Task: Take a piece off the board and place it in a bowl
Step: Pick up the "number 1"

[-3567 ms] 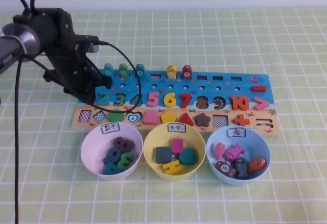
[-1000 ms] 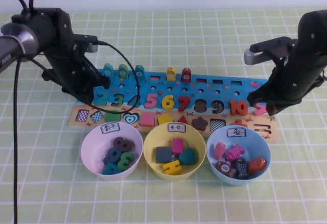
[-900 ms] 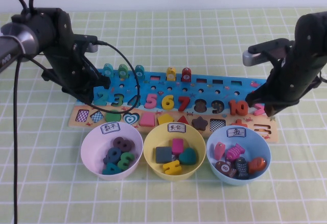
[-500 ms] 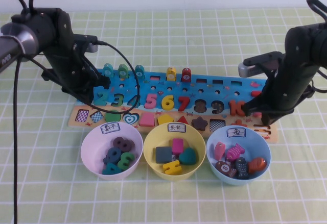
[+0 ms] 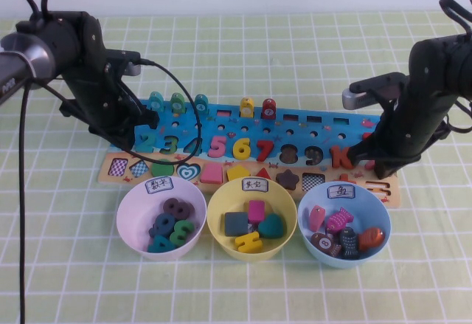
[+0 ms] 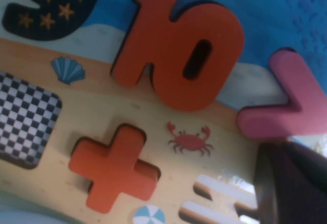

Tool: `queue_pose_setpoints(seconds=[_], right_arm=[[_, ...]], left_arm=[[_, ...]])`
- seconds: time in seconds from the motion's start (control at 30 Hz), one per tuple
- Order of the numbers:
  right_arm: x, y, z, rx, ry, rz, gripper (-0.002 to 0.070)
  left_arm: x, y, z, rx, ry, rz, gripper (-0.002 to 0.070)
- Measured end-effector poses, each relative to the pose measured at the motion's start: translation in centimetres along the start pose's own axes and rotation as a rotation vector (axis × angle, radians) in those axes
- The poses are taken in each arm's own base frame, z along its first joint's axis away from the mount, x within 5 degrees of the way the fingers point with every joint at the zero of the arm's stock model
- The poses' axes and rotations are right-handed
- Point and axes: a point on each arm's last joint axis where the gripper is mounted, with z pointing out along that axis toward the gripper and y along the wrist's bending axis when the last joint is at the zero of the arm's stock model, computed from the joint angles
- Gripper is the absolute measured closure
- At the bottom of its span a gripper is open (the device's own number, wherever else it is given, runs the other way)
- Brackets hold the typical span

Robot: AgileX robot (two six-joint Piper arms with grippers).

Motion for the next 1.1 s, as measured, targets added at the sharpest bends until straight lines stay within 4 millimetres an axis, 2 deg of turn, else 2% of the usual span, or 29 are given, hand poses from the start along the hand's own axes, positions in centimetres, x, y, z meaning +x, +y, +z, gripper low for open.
queue_pose_setpoints(seconds=[0.47, 0.73, 1.1], right_arm=[[-0.1, 0.0, 0.1, 0.0, 0.006, 0.0, 0.0695], [-0.1, 0.0, 0.1, 0.0, 0.007, 0.0, 0.0695], [-0.1, 0.0, 0.1, 0.0, 0.007, 0.0, 0.0695]], left_arm=[[-0.2, 0.0, -0.2, 0.0, -0.01, 0.003, 0.0606], [-1.5, 0.2, -2.3, -0.015, -0.065, 0.033, 0.0609], [-1.4, 0.2, -2.7, -0.014, -0.046, 0.047, 0.061]])
